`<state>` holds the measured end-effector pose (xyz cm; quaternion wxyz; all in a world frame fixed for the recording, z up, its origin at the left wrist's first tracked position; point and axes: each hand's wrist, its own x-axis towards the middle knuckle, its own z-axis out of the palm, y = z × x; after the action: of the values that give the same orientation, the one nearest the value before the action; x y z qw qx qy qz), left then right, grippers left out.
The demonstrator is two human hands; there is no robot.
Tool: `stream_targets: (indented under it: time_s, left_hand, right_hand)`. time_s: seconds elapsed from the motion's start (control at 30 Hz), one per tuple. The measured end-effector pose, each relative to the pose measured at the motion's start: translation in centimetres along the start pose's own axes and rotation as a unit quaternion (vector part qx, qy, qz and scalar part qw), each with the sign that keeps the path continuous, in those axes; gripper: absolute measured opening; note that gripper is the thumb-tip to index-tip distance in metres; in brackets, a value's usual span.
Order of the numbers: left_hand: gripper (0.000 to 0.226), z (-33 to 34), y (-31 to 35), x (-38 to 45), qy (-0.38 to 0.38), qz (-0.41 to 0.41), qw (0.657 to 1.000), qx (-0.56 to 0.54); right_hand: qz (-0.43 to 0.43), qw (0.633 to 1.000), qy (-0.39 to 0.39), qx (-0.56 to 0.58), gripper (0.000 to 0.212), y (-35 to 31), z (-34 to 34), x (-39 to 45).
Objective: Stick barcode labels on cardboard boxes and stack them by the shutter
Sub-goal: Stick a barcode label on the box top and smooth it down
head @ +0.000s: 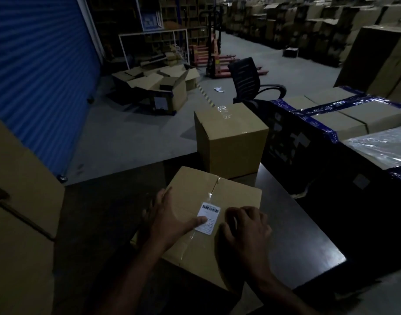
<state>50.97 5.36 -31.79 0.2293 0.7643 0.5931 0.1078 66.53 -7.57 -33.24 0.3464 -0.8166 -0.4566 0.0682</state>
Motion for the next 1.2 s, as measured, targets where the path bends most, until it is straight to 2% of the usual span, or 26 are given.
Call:
stream_targets:
  time_s: [0.1,0.23,0.4,0.47,0.57,0.63,0.8,0.93,1.03,1.2]
  left_hand:
    - [0.136,-0.1,0.4,-0.2,-0.005,-0.016,1.0,-0.013]
    - [0.132,0.5,0.5,-1.3,0.018,-0.08,0.996,-0.047]
    - [0.123,1.4,-0.8,-3.0,-0.01,-0.136,0.979,-0.154]
    - [0.125,1.7,-1.1,-3.2,0.018,-0.133,0.977,-0.164]
    - [0.129,1.7,-0.4,-2.4,0.113,-0.075,0.983,-0.125]
    - [0.129,1.5,0.8,-1.2,0.138,-0.031,0.987,-0.082]
    - [0.134,2.2,2.5,0.8,0.077,0.014,0.996,-0.051]
    - [0.125,2.8,2.0,1.0,0.076,0.009,0.996,-0.036]
    - [0.127,2.8,2.1,1.0,0.094,0.013,0.995,-0.032]
    - [0.123,2.6,2.3,0.9,0.083,0.009,0.996,-0.017]
  right_hand:
    - [-0.021,1.0,-0.017,0.008,0.027,0.1,-0.1,0.3]
    - [-0.079,0.994,-0.075,-0.013,0.021,0.4,-0.9,3.6]
    - [-0.116,0.979,-0.165,-0.03,0.02,1.5,-1.2,9.8]
    - [-0.133,0.975,-0.176,-0.019,0.022,1.8,-0.9,10.7]
    - [-0.152,0.977,-0.151,-0.001,0.018,1.5,-0.4,10.6]
    - [-0.158,0.979,-0.131,-0.003,0.017,1.4,-0.1,10.2]
    - [-0.174,0.978,-0.108,-0.045,0.036,1.8,0.6,8.4]
    - [-0.186,0.975,-0.093,-0.074,0.025,2.1,0.9,7.5]
    - [-0.17,0.981,-0.081,-0.039,0.019,2.3,0.9,7.8]
    - [-0.163,0.982,-0.084,-0.042,0.02,2.4,0.8,8.0]
